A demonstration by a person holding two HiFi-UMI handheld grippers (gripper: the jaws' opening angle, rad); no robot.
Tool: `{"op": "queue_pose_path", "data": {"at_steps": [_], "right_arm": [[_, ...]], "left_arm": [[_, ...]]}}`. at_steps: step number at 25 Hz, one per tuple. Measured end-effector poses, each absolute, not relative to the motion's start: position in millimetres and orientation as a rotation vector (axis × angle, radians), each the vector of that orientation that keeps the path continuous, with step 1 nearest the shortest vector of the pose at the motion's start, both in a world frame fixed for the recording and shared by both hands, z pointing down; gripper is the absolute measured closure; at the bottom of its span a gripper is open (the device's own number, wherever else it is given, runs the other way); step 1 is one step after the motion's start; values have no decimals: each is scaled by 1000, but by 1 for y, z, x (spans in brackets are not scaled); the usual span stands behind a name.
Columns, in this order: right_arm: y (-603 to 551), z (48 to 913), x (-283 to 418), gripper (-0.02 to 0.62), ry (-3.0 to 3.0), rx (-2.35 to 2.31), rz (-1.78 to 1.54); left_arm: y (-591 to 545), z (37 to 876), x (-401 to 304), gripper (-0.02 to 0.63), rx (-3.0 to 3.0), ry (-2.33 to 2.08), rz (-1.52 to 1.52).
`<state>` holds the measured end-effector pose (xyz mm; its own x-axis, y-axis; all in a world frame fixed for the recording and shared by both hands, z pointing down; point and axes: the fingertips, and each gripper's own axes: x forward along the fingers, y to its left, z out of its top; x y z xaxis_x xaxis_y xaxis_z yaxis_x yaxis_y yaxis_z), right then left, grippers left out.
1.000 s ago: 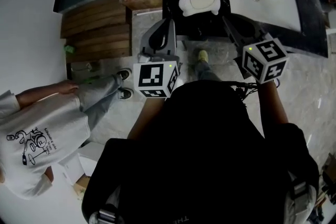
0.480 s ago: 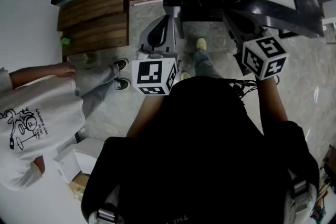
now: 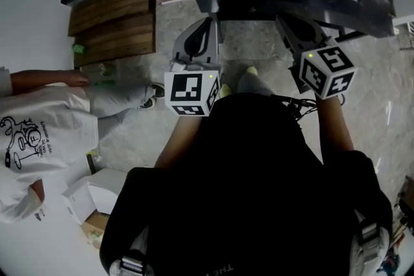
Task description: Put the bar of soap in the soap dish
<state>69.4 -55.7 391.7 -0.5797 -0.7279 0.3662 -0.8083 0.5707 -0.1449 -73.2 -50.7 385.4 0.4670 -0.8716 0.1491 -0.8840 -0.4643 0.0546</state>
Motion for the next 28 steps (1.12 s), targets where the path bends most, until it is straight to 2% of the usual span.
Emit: {"op": "queue_pose_path", "data": {"at_steps": [17,28], "right_arm": [[-49,398,115,561,-2556,1205,472],[-51,403,113,561,-2560,1189,484]], "left_arm": [[-41,378,-25,603,2532,-1604,205],[-43,385,-24,603,2519,-1606,220]]}}
